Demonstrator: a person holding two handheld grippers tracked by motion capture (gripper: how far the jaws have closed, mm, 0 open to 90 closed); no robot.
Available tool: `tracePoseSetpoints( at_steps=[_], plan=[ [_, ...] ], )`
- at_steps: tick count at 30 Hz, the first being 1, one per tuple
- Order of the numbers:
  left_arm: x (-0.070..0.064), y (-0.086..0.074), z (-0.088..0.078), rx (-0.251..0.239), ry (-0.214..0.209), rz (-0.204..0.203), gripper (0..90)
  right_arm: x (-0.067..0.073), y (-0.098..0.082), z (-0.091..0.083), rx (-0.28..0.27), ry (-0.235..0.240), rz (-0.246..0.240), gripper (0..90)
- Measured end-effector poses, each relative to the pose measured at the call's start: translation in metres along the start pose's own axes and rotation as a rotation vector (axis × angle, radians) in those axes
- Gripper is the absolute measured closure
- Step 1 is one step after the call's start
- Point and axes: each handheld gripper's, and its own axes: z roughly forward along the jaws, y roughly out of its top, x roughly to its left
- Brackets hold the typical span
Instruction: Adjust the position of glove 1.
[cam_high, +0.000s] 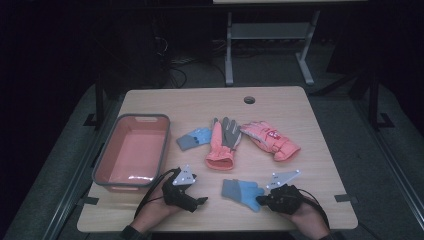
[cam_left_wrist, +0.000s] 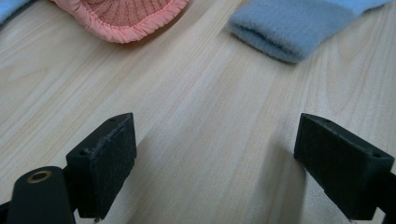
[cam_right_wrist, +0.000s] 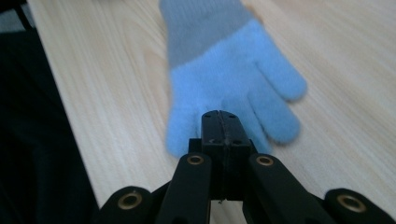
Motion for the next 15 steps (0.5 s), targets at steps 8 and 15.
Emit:
tracePoseSetpoints(
  at_steps=[8, 15],
  plan=[
    [0.0, 0.0, 0.0, 0.0, 0.0, 0.001, 12.3, -0.012, 0.003, -0.001, 0.005, -0.042, 0.0, 89.9],
    [0.0, 0.0, 0.0, 0.002, 0.0, -0.001, 12.3, -0.028, 0.01, 0.001, 0.001, -0.079, -0.004, 89.9]
  ],
)
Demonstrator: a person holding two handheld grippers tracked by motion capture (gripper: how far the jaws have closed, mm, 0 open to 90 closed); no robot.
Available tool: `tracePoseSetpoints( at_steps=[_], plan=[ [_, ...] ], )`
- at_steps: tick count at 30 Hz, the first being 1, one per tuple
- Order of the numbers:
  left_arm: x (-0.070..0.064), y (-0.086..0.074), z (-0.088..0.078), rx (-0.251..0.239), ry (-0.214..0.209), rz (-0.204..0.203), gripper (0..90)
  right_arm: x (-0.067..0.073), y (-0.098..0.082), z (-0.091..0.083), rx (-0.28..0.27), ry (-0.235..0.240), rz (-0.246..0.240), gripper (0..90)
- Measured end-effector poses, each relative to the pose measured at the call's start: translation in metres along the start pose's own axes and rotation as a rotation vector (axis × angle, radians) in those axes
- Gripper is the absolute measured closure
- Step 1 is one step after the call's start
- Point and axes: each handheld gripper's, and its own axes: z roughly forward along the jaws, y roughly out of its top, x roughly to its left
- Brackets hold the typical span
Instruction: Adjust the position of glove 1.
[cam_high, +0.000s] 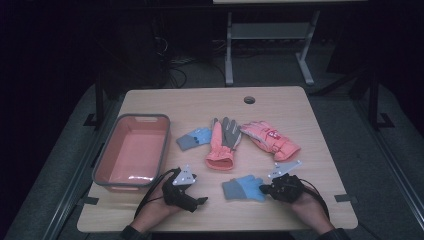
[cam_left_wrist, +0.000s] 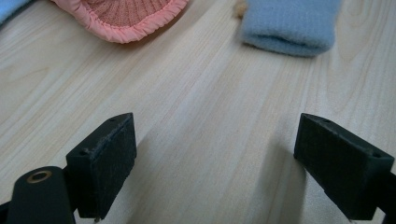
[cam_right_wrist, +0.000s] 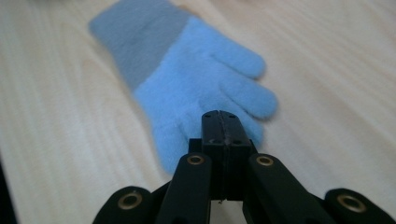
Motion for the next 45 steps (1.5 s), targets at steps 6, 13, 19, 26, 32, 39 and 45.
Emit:
tracePoseSetpoints(
  at_steps=[6, 13, 19, 26, 32, 39, 45],
  plan=[
    [0.0, 0.0, 0.0, 0.0, 0.0, 0.0, 12.3, -0.018, 0.005, 0.004, -0.015, -0.02, 0.025, 89.9],
    [0.0, 0.0, 0.0, -0.002, 0.0, 0.001, 12.3, -0.026, 0.002, -0.005, -0.071, 0.005, 0.065, 79.7],
    [0.0, 0.0, 0.0, -0.002, 0.0, -0.001, 12.3, -0.034, -0.008, -0.013, -0.099, -0.033, 0.087, 54.9],
    [-0.001, -0.001, 0.0, -0.002, 0.006, -0.006, 12.3, -0.045, -0.031, -0.025, -0.117, -0.073, 0.169, 35.7],
    [-0.001, -0.001, 0.0, -0.002, 0.006, -0.006, 12.2, -0.052, -0.048, -0.031, -0.131, -0.147, 0.178, 17.3],
    [-0.002, 0.0, 0.0, 0.0, 0.013, -0.017, 12.2, -0.055, -0.056, -0.028, -0.139, -0.21, 0.164, 13.4],
    [-0.003, 0.002, 0.0, 0.017, 0.018, -0.031, 12.4, -0.056, -0.059, -0.023, -0.144, -0.212, 0.151, 10.1]
  ],
)
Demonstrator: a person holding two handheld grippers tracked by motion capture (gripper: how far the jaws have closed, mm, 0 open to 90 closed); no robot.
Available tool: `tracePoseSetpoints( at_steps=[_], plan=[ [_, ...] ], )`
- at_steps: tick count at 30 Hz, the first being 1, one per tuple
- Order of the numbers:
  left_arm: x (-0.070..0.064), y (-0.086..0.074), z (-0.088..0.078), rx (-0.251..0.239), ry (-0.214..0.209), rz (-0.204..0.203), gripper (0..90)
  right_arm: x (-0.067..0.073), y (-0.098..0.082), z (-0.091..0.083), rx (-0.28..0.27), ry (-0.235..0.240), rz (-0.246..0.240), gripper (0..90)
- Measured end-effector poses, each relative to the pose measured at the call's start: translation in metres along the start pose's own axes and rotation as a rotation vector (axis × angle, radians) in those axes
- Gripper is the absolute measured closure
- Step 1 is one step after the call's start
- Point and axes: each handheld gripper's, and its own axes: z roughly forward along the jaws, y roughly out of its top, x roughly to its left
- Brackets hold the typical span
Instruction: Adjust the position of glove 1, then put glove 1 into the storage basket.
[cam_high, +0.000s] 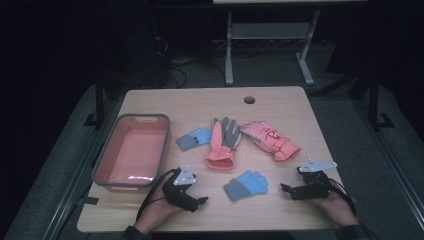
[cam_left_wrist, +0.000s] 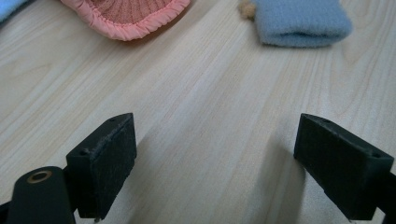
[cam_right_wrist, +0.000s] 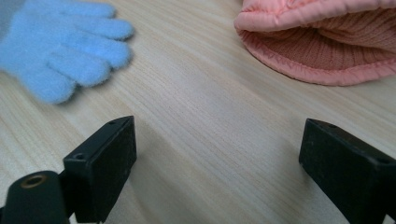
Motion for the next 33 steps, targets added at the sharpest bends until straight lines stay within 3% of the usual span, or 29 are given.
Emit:
tracePoseSetpoints(
  at_steps=[4, 8, 18, 21, 22, 24, 28, 33],
  plan=[
    [-0.001, 0.004, 0.0, 0.013, -0.006, -0.032, 15.0, 0.0, -0.001, 0.0, -0.006, 0.005, 0.001, 9.6],
    [-0.001, 0.008, -0.003, 0.01, -0.011, -0.031, 19.6, 0.0, -0.001, 0.0, -0.006, 0.005, 0.001, 9.6],
    [0.003, 0.029, -0.017, -0.06, -0.015, -0.095, 34.9, 0.0, -0.001, 0.0, -0.006, 0.005, 0.001, 9.6],
    [0.005, 0.034, -0.019, -0.061, -0.013, -0.114, 46.2, 0.0, -0.001, 0.0, -0.006, 0.005, 0.001, 9.6],
    [0.009, 0.039, -0.021, -0.07, -0.014, -0.148, 53.1, 0.0, -0.001, 0.0, -0.007, 0.005, 0.001, 9.6],
    [0.012, 0.045, -0.023, -0.074, -0.01, -0.174, 64.3, 0.0, -0.001, 0.0, -0.006, 0.005, 0.001, 9.6],
    [0.02, 0.058, -0.024, -0.066, 0.018, -0.194, 85.6, 0.0, -0.001, 0.0, -0.007, 0.005, 0.002, 9.6],
    [0.026, 0.071, -0.021, -0.058, 0.053, -0.21, 89.4, 0.0, -0.001, 0.0, -0.007, 0.005, 0.002, 9.6]
  ],
)
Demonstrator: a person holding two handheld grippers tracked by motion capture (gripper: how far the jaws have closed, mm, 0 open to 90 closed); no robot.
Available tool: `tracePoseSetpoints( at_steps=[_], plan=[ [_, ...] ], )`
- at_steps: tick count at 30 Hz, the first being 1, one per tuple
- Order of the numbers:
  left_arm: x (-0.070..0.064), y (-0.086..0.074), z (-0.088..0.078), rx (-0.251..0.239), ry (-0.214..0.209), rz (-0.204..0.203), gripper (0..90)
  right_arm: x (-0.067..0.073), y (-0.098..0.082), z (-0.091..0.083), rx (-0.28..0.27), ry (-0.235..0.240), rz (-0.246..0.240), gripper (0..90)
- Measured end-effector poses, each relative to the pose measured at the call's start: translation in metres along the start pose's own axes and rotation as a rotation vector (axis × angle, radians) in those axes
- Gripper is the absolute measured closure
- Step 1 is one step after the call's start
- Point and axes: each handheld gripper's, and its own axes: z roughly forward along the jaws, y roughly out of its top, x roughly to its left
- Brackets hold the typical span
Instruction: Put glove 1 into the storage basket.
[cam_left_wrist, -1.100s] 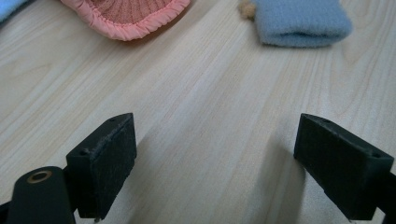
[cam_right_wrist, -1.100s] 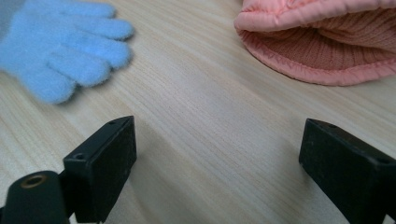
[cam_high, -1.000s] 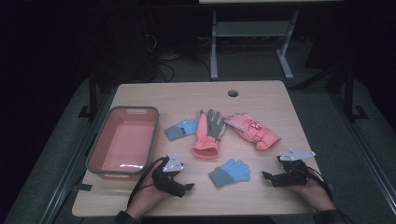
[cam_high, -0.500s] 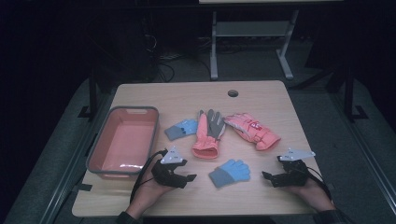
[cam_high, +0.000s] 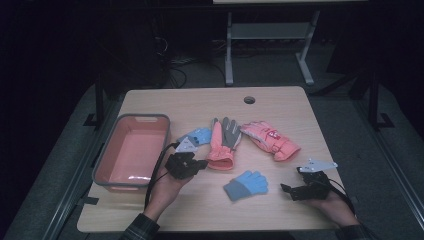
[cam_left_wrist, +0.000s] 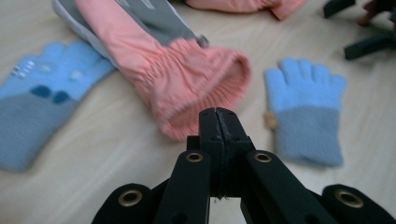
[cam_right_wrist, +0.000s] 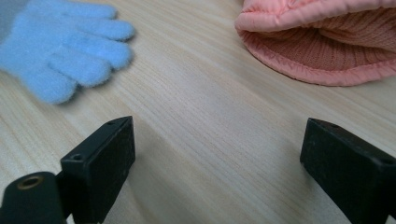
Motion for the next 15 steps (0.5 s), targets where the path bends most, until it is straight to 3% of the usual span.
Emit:
tracePoseSetpoints(
  at_steps=[2, 9, 15],
  plan=[
    [0.004, 0.009, 0.005, -0.007, 0.028, -0.011, 89.5, 0.0, 0.0, 0.0, 0.001, 0.0, 0.0, 9.6],
    [0.015, 0.026, 0.023, 0.001, 0.07, -0.02, 89.4, 0.0, 0.0, 0.0, 0.001, -0.001, 0.002, 9.6],
    [0.034, 0.039, 0.038, 0.016, 0.134, -0.017, 89.5, 0.0, 0.0, 0.0, 0.001, 0.0, 0.0, 9.6]
  ],
)
